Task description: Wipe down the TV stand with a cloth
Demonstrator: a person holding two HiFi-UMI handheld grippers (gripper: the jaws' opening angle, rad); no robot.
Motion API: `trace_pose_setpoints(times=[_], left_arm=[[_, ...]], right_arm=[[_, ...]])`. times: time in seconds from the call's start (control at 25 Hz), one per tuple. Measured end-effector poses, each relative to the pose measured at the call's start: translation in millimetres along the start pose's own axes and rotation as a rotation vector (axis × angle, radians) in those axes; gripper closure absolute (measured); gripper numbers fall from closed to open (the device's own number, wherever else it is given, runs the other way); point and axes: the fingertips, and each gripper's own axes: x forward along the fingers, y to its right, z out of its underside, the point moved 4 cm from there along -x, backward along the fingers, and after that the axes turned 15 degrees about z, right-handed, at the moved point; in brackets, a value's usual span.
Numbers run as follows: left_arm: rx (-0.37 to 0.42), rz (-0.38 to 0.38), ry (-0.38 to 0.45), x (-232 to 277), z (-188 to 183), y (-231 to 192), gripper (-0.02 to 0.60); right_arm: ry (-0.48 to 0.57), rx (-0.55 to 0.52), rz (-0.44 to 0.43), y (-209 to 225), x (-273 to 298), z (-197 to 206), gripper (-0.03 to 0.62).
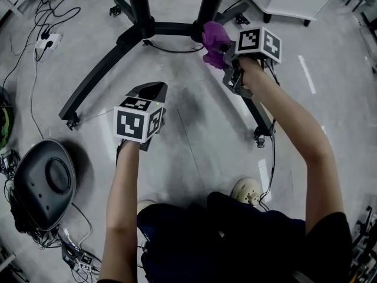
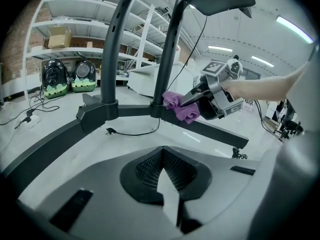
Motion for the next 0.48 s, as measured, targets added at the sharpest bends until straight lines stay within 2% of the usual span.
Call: trace_pose_setpoints(times=[0.48], left_arm=[[0.006,0.040,-0.016,12,1,20,0.577]], right_arm=[[-0.062,0.008,0.003,21,1,16,0.499]])
